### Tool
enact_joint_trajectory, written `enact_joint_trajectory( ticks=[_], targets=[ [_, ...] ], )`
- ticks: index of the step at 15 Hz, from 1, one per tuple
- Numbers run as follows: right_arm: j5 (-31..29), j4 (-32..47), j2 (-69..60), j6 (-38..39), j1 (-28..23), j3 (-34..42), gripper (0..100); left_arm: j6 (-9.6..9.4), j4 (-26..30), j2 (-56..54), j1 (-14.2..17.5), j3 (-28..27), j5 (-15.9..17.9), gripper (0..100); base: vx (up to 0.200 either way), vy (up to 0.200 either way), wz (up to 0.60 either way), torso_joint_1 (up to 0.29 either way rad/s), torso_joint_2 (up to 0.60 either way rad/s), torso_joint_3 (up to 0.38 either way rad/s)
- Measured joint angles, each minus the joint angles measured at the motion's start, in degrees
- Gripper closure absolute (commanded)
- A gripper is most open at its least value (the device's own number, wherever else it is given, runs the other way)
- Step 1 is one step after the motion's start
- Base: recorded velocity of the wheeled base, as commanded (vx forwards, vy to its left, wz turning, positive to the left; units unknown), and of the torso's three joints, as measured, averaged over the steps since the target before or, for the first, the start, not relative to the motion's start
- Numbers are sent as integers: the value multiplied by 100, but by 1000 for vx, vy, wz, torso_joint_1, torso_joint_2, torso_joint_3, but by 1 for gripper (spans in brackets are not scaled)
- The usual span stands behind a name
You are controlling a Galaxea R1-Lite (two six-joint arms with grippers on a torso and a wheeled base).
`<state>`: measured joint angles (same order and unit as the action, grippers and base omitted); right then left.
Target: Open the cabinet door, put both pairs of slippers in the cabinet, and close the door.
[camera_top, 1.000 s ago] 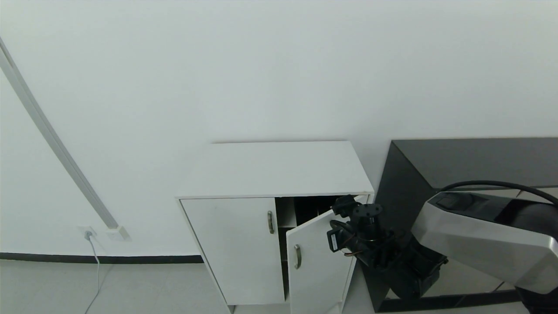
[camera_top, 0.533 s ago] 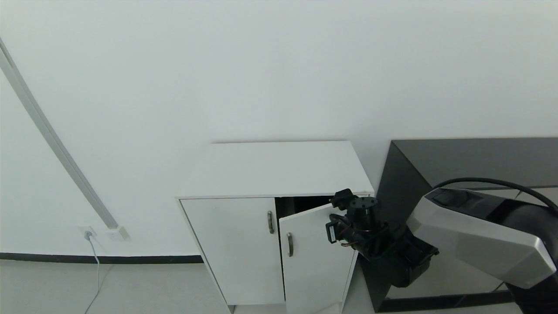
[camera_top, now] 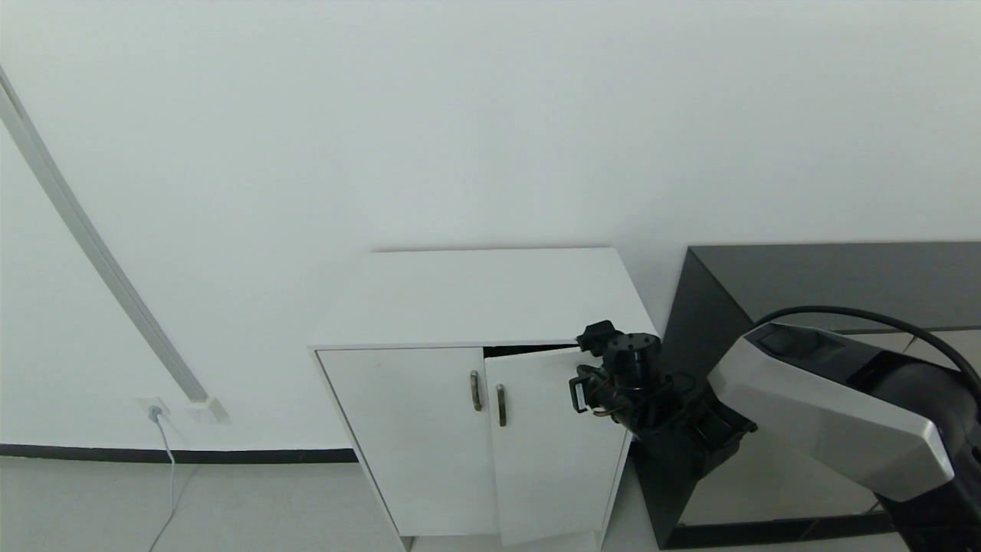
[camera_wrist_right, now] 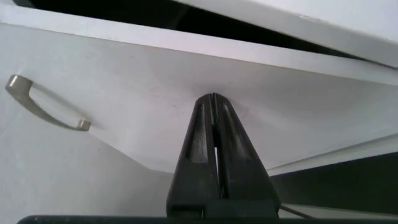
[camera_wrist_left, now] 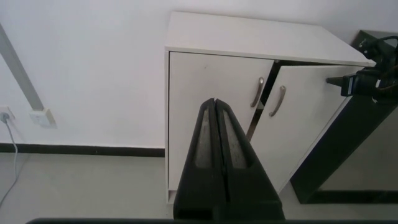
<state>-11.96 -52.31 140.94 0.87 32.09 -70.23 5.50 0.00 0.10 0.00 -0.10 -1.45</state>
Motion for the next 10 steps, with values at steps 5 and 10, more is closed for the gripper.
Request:
enact_joint_trajectory(
  ticks=[5,10],
  targets=[
    [-9,230,46,-7,-4,-297,100,0,0,0,0,0,1,100,0,0,0,0,0,0],
    [-22,312,85,-9,-20,-446,100,-4,0,0,0,-1,1,100,0,0,0,0,0,0]
  ],
)
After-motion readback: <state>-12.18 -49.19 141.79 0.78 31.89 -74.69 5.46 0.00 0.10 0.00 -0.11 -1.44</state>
